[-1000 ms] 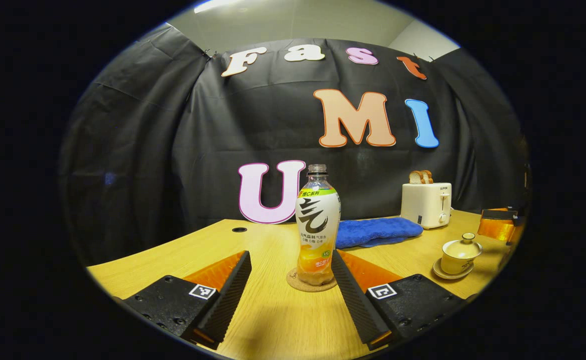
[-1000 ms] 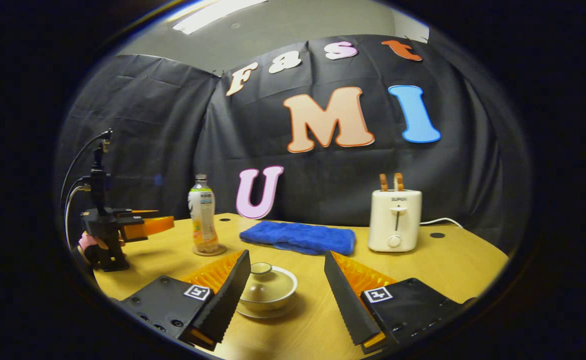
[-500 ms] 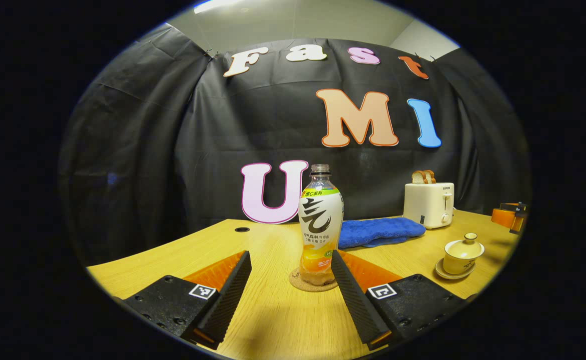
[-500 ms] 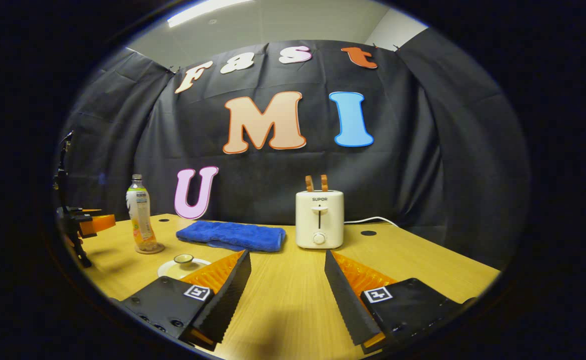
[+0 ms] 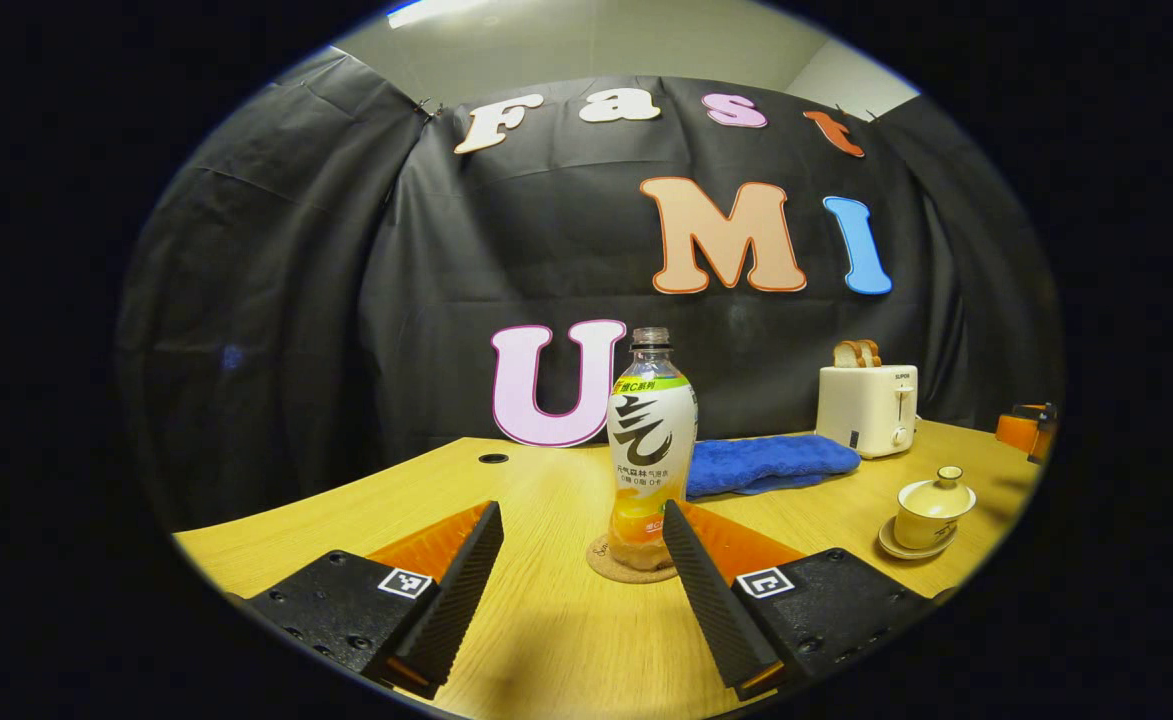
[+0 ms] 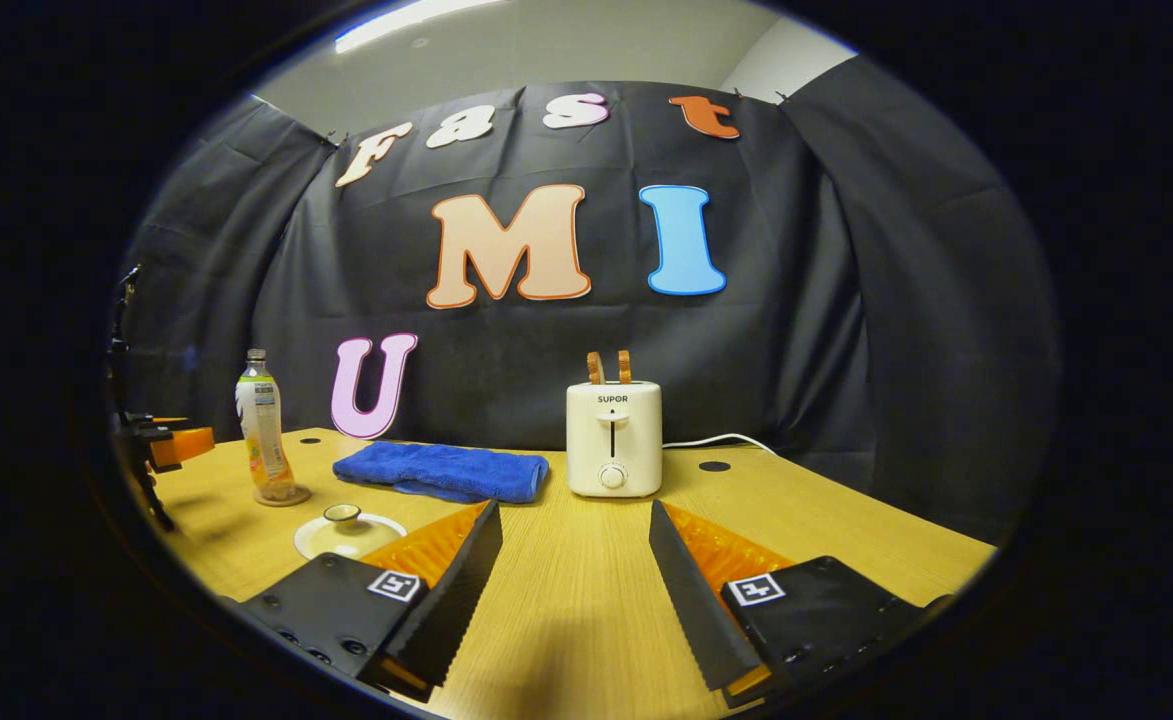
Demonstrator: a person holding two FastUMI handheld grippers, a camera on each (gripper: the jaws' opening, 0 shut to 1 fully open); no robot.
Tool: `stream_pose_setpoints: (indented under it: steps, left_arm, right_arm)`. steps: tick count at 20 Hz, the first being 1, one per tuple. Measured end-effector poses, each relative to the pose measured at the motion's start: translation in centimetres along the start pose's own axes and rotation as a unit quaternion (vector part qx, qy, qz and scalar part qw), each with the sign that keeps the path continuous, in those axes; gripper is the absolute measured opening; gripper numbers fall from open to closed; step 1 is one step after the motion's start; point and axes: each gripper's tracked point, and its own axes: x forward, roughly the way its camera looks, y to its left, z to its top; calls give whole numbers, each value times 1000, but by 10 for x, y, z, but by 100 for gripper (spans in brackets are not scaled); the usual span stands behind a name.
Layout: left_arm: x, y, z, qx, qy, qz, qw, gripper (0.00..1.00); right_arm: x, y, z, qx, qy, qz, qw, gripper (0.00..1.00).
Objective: Open the teacup lid with one hand, grasp the water bottle and pour water into the teacup with the other hand; after pouring, place the water bottle on the coaster and then close the teacup lid.
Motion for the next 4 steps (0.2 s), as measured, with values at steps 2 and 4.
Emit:
stream_pose_setpoints:
  steps: [2,4]
  left_arm:
    - [0,0,0,0,0,0,1000,94]
    - [0,0,0,0,-1,0,1000,93]
  right_arm:
    - [1,0,0,0,0,0,1000,87]
    - [1,0,0,0,0,0,1000,87]
